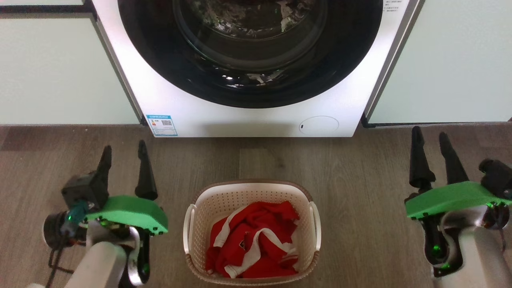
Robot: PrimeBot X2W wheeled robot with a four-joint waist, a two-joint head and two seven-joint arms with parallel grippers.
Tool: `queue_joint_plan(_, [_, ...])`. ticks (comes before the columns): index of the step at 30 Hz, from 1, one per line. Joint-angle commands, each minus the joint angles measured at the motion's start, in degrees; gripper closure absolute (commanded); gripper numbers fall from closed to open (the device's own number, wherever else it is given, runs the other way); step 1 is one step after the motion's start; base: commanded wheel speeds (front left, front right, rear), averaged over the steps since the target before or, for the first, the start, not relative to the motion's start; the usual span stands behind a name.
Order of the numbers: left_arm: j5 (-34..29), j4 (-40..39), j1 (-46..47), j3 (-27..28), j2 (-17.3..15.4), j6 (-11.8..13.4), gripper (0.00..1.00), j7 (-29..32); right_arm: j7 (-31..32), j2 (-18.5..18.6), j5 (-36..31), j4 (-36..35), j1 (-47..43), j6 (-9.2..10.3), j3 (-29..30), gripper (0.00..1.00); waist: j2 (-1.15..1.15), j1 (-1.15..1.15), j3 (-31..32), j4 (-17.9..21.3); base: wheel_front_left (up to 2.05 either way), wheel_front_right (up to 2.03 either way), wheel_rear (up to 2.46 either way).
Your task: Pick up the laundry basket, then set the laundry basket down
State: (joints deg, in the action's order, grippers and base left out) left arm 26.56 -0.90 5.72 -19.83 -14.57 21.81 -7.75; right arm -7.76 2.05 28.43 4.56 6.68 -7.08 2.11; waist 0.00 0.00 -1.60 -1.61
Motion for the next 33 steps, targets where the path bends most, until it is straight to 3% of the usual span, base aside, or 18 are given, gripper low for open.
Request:
queue_joint_plan(1, [-2.6, -2.9, 3.3, 0.2, -2.2, 1.8, 0.0, -1.0, -1.0, 0.6, -2.2, -2.9, 2.4, -0.29, -0.8, 0.0, 0.0, 0.0, 0.0, 0.0, 0.0, 0.0, 0.0])
queue_joint_plan(10, [-5.7, -2.1, 3.4, -5.1, -4.3, 5.5, 0.0, -2.4, -2.4, 0.7, -6.5, -2.5, 1.3, -0.31, -1.9, 0.0, 0.0, 0.0, -0.3, 0.0, 0.0, 0.0, 0.0])
queue_joint_plan(24, [-11.4, -0.4, 2.5, -6.4, -2.3, 4.7, 0.0, -4.7, -4.7, 0.7, -15.2, -0.6, 0.5, -0.36, -2.5, 0.0, 0.0, 0.0, -1.4, -0.4, 0.0, 0.0, 0.0])
queue_joint_plan(28, [-12.0, -2.5, 2.0, -4.9, -0.6, 2.6, 0.0, -5.4, -5.4, 0.8, -17.6, -1.2, 0.8, -0.37, -2.1, 0.0, 0.0, 0.0, -1.6, -0.6, 0.0, 0.0, 0.0])
queue_joint_plan(33, [-10.6, -6.0, 0.5, 1.3, 3.7, -5.1, 0.0, -6.2, -6.2, 0.8, -20.5, -2.4, 1.2, -0.39, -0.7, 0.0, 0.0, 0.0, -1.5, -0.7, 0.0, 0.0, 0.0])
